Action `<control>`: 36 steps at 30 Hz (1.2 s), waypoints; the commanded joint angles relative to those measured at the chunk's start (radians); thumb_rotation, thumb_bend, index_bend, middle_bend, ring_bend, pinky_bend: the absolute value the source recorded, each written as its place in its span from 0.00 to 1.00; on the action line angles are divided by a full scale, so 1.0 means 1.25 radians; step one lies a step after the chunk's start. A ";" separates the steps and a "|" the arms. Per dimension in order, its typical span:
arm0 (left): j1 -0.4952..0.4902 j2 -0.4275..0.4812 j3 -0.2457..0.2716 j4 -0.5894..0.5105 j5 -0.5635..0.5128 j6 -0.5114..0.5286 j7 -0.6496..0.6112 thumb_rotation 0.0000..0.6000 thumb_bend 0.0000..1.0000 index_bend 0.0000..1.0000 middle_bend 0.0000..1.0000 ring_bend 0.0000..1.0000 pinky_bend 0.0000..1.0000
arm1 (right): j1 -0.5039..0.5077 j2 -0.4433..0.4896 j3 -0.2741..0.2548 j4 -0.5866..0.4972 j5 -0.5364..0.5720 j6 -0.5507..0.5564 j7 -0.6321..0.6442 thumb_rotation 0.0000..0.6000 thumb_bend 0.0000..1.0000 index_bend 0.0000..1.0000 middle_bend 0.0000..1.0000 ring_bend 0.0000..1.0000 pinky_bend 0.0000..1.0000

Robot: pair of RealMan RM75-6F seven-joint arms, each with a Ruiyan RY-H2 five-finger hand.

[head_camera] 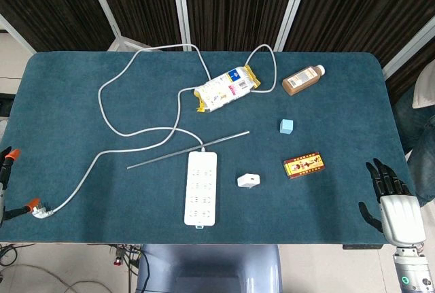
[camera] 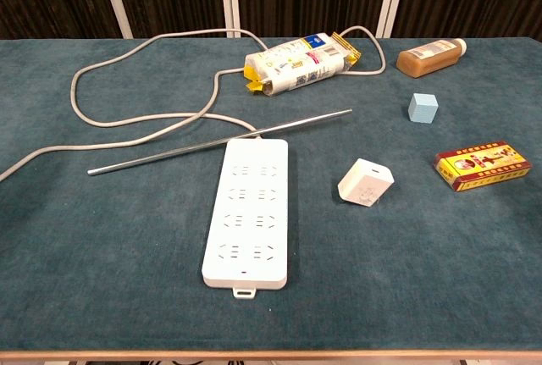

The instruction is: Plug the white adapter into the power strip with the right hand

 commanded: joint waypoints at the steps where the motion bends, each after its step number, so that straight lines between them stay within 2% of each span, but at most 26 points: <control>1: 0.000 -0.001 0.001 -0.001 0.003 0.001 0.003 1.00 0.09 0.09 0.00 0.00 0.00 | 0.000 0.000 0.000 0.001 -0.001 0.001 0.001 1.00 0.39 0.00 0.07 0.12 0.31; 11: 0.010 -0.003 0.003 -0.005 0.016 0.026 0.007 1.00 0.09 0.09 0.00 0.00 0.00 | -0.003 0.004 0.002 0.003 -0.002 0.008 0.009 1.00 0.39 0.00 0.07 0.12 0.31; 20: -0.001 -0.011 0.001 0.004 0.006 0.004 0.021 1.00 0.09 0.09 0.00 0.00 0.00 | -0.002 0.011 -0.001 -0.004 -0.004 0.004 0.014 1.00 0.39 0.00 0.07 0.12 0.27; 25: 0.007 -0.014 -0.001 0.000 0.015 0.028 0.017 1.00 0.09 0.09 0.00 0.00 0.00 | 0.005 0.021 -0.019 -0.020 -0.002 -0.034 0.060 1.00 0.39 0.00 0.07 0.12 0.25; 30: 0.010 -0.011 0.000 -0.004 0.013 0.029 0.015 1.00 0.09 0.09 0.00 0.00 0.00 | 0.017 0.042 -0.039 -0.057 0.016 -0.096 0.134 1.00 0.36 0.00 0.07 0.09 0.13; 36: 0.006 -0.015 0.004 -0.004 0.018 0.020 0.026 1.00 0.09 0.09 0.00 0.00 0.00 | 0.066 0.072 -0.034 -0.104 0.048 -0.197 0.246 1.00 0.35 0.00 0.07 0.07 0.08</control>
